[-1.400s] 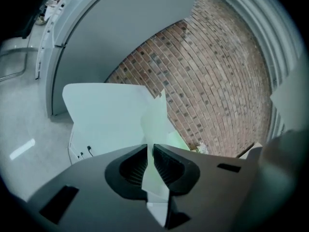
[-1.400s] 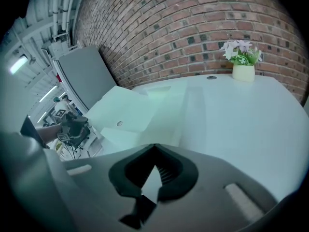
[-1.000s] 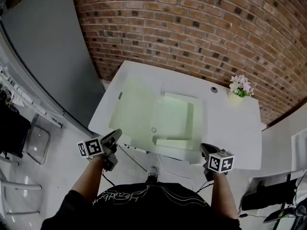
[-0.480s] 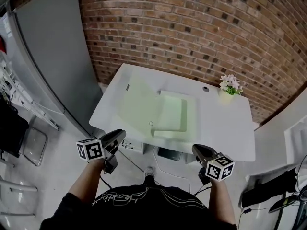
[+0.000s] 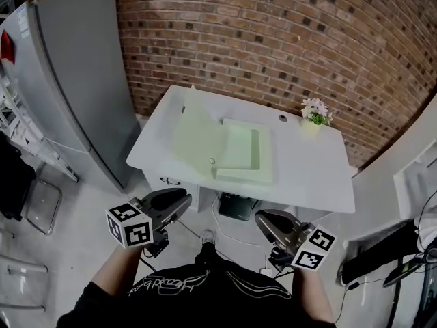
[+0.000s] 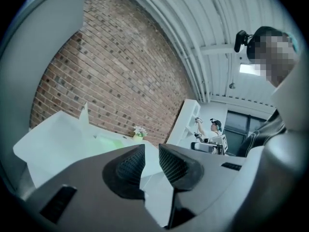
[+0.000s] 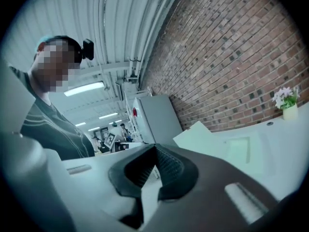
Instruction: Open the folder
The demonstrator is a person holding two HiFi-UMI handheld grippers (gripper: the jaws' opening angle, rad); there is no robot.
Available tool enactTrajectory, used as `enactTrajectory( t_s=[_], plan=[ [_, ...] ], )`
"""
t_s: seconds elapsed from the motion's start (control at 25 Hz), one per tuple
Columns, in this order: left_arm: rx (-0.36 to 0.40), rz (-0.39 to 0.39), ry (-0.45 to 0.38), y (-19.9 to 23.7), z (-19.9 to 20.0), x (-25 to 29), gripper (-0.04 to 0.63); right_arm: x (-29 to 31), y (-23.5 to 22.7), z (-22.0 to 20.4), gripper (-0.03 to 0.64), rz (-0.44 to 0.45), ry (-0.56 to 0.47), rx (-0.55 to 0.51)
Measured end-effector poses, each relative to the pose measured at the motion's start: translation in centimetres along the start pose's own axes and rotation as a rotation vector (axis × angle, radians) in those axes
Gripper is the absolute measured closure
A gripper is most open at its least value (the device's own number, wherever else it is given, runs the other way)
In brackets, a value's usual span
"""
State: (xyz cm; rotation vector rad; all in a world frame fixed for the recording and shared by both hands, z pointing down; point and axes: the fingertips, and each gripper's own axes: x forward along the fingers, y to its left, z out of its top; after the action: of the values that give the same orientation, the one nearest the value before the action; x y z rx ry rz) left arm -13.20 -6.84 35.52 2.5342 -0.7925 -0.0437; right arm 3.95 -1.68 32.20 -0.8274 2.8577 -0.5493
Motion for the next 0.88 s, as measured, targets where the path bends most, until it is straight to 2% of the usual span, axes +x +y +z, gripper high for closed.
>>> enactTrajectory(
  t_s=[0.12,0.2,0.28,0.32,0.6,0.88],
  plan=[
    [0.007,-0.09,-0.015,-3.1,-0.2,-0.7,0.506,-0.3,2.4,0.4,0.614,0.068,-0.073,0.116],
    [0.007,-0.137,-0.011,-5.0,-0.3,-1.0,0.512,-0.5,3.1,0.3,0.614,0.083,-0.088,0.162],
    [0.021,-0.157,-0.011,-6.5,-0.4,-1.2,0.581,-0.4,3.6,-0.4,0.614,0.081,-0.063,0.158],
    [0.03,-0.164,-0.01,-7.1,-0.4,-1.3,0.592,-0.3,3.9,-0.8,0.614,0.08,-0.044,0.149],
    [0.065,-0.193,0.019,-9.3,-1.8,-1.3,0.592,-0.2,5.7,-3.3,0.615,0.103,0.026,0.121],
    [0.074,-0.199,0.053,-10.1,-2.4,0.1,0.592,-1.3,4.8,-3.4,0.615,0.078,-0.002,0.147]
  ],
)
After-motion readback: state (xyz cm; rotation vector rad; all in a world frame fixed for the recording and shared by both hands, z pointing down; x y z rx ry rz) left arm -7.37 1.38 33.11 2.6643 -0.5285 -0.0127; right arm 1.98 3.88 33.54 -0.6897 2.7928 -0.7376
